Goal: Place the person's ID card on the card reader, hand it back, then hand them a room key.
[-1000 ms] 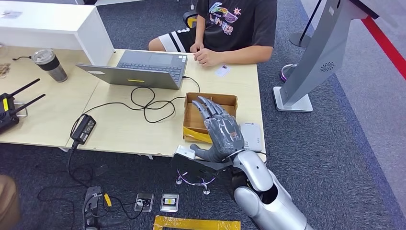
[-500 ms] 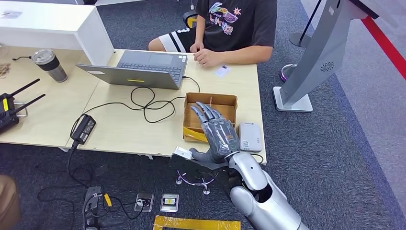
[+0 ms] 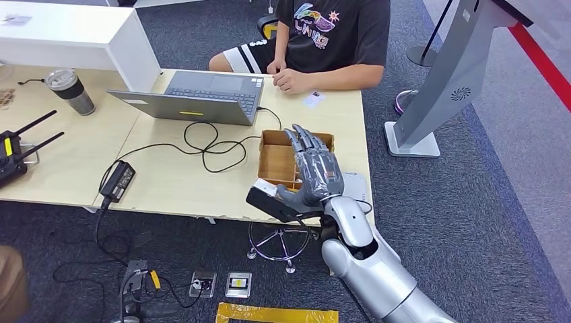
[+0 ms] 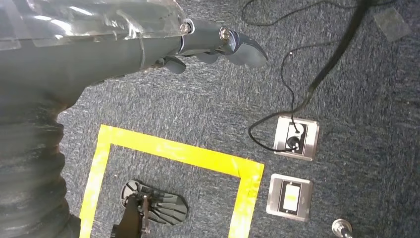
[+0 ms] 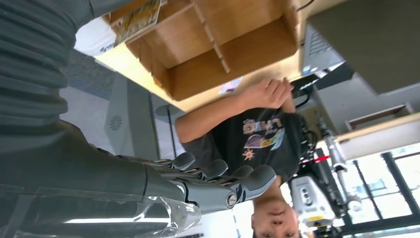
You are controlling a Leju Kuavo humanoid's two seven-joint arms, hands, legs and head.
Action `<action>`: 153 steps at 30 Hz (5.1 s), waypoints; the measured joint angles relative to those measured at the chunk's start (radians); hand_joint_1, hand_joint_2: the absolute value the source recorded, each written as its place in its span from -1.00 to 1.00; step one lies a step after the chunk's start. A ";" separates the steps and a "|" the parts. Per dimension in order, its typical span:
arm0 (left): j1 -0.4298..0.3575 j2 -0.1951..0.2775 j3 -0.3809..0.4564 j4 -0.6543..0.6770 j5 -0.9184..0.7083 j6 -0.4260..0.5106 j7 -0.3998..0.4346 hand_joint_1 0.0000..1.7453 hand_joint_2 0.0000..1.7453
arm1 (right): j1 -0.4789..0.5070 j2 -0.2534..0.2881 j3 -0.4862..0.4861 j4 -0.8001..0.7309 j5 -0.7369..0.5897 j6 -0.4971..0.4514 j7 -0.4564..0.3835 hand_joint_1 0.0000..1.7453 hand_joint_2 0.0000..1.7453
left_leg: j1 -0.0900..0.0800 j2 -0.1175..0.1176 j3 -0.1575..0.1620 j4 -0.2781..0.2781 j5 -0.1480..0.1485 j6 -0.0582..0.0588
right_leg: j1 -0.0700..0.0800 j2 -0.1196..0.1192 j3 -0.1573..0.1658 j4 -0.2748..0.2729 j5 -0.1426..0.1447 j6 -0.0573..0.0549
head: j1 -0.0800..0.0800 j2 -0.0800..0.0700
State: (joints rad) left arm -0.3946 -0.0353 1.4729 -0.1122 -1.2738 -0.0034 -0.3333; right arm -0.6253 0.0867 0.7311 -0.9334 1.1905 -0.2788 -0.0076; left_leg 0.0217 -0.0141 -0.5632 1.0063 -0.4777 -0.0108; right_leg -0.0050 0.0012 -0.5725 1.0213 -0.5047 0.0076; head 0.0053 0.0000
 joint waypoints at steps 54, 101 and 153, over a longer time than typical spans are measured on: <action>-0.029 -0.018 0.001 0.000 -0.063 -0.009 0.040 -1.00 1.00 | -0.107 0.056 -0.121 0.390 0.007 -0.040 -0.033 -0.90 1.00 | 0.000 0.000 0.000 0.000 0.000 0.000 | 0.000 0.000 0.000 0.000 0.000 0.000 | 0.000 0.000; -0.029 -0.010 0.001 -0.002 -0.022 -0.013 0.040 -1.00 1.00 | -0.026 0.067 -0.119 0.401 0.029 0.005 -0.029 -0.07 1.00 | 0.000 0.000 0.000 0.000 0.000 0.000 | 0.000 0.000 0.000 0.000 0.000 0.000 | 0.000 0.000; -0.022 -0.007 0.001 -0.002 0.003 -0.016 0.035 -1.00 1.00 | -0.118 0.066 -0.128 0.315 0.036 -0.129 -0.047 1.00 1.00 | 0.000 0.000 0.000 0.000 0.000 0.000 | 0.000 0.000 0.000 0.000 0.000 0.000 | 0.000 0.000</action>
State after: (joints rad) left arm -0.4170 -0.0427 1.4740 -0.1141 -1.2710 -0.0191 -0.2982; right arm -0.7429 0.1524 0.6031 -0.6186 1.2269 -0.4077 -0.0545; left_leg 0.0216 -0.0140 -0.5633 1.0065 -0.4777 -0.0108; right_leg -0.0052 0.0015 -0.5727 1.0215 -0.5045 0.0077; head 0.0052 0.0000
